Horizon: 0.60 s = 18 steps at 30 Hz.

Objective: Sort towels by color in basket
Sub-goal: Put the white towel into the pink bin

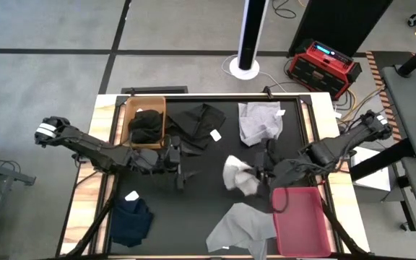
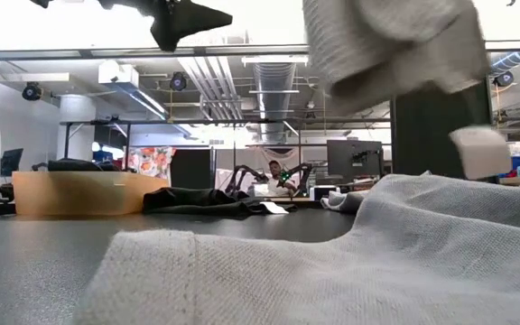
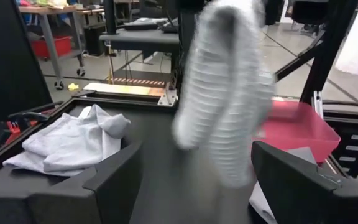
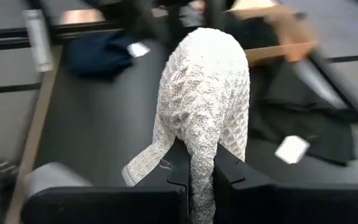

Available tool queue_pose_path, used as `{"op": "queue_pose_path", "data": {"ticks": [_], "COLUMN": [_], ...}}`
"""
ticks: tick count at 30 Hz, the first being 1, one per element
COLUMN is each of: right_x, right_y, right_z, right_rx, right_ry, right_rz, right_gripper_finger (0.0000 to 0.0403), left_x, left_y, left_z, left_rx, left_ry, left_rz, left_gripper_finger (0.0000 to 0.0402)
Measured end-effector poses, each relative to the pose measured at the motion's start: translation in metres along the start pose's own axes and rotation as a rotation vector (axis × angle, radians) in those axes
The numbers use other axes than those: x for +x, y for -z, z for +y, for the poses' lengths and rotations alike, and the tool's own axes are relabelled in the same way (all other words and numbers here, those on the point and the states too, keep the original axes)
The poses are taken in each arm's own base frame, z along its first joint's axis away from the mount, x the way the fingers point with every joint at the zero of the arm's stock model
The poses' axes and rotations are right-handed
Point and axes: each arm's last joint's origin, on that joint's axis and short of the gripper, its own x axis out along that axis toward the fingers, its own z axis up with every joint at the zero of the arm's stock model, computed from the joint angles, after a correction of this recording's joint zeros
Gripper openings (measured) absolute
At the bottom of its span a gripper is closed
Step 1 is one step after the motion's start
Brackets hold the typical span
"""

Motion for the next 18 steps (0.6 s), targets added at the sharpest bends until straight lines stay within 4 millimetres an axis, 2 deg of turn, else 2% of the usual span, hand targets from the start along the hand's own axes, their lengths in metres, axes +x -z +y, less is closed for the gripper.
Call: {"op": "queue_pose_path", "data": {"ticks": [6,11,18], "right_x": [-0.023,-0.047,-0.074], "right_y": [0.006,0.011,0.031], "right_z": [0.018,0.027,0.039], "right_rx": [-0.066,-0.013,0.081], "right_ry": [-0.267,-0.459,-0.548], "right_rz": [0.042,0.088,0.255], "right_gripper_finger": [0.0013,0.0013,0.0013], "left_x": [-0.004,-0.003,-0.002], "left_y": [-0.003,-0.001,0.001], "left_z": [0.001,0.001,0.001], "left_rx": [-0.001,0.003,0.007], "left_ry": [0.000,-0.001,-0.002], "left_rz": [-0.002,0.008,0.019], "left_gripper_finger": [0.0281,0.0281,0.0281]}}
